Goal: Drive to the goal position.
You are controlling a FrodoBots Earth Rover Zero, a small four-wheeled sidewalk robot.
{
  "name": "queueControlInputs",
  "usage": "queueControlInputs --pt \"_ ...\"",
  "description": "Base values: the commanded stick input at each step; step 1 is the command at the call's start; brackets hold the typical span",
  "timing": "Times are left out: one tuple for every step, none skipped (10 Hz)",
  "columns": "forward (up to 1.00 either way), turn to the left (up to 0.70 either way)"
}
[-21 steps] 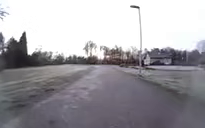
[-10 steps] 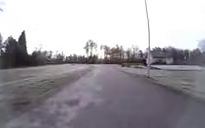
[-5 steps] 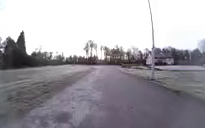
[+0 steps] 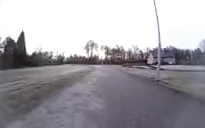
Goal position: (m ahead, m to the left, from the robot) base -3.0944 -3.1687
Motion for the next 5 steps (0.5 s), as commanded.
queueControlInputs --pt "1.0 0.0" --pt "1.0 0.0" --pt "1.0 0.0" --pt "1.0 0.0" --pt "1.0 0.0"
